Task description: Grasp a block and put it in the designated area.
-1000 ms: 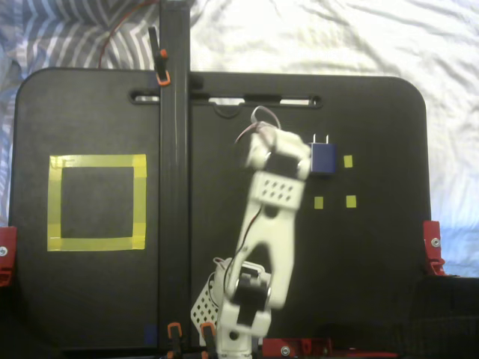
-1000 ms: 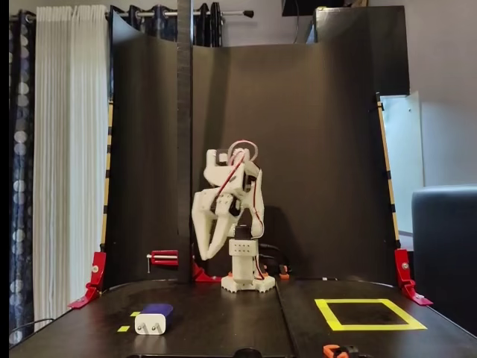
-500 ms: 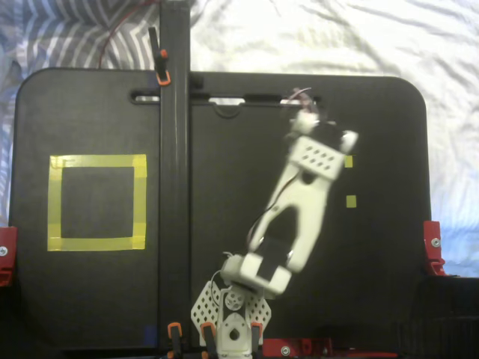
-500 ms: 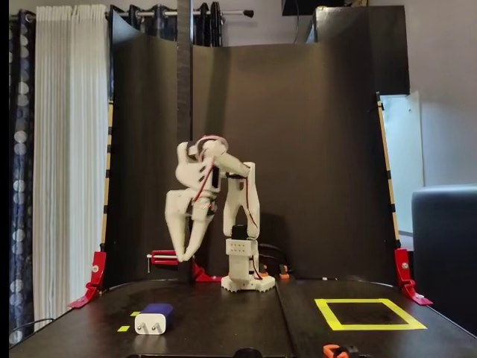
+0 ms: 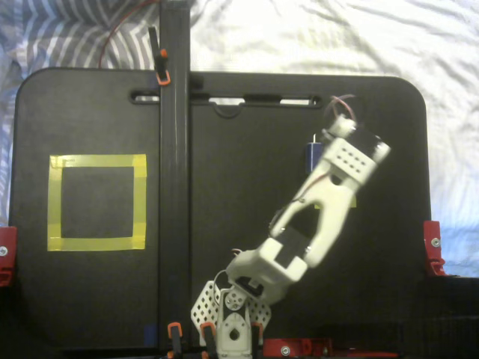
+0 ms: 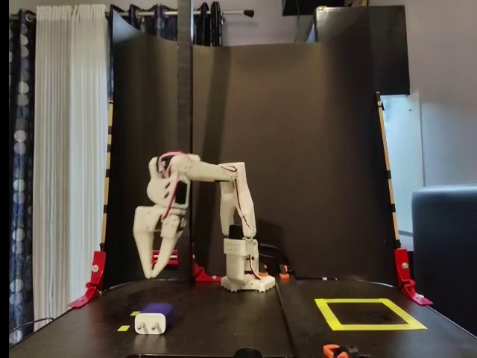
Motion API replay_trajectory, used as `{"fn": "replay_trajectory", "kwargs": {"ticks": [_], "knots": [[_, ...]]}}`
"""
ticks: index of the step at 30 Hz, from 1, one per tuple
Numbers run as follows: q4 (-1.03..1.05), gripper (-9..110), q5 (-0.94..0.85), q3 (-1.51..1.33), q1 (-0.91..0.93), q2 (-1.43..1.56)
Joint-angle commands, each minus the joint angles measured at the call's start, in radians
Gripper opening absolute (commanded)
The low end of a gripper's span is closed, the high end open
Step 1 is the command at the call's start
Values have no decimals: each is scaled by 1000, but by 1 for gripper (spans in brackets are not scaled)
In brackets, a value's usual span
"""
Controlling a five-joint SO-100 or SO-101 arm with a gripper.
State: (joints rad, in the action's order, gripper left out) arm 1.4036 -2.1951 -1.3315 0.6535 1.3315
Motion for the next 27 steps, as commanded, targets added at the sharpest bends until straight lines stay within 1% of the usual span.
{"fn": "replay_trajectory", "kwargs": {"ticks": [1,8,12,14,16,18,22,27], "knots": [[-31,0,-20,43,26,-8],[-107,0,-21,43,48,-74],[-115,2,-20,43,48,-92],[-115,5,-20,43,46,-95],[-112,15,-20,43,44,-97],[-110,21,-20,43,41,-97],[-112,26,-25,43,34,-101],[-117,28,-31,43,25,-117]]}}
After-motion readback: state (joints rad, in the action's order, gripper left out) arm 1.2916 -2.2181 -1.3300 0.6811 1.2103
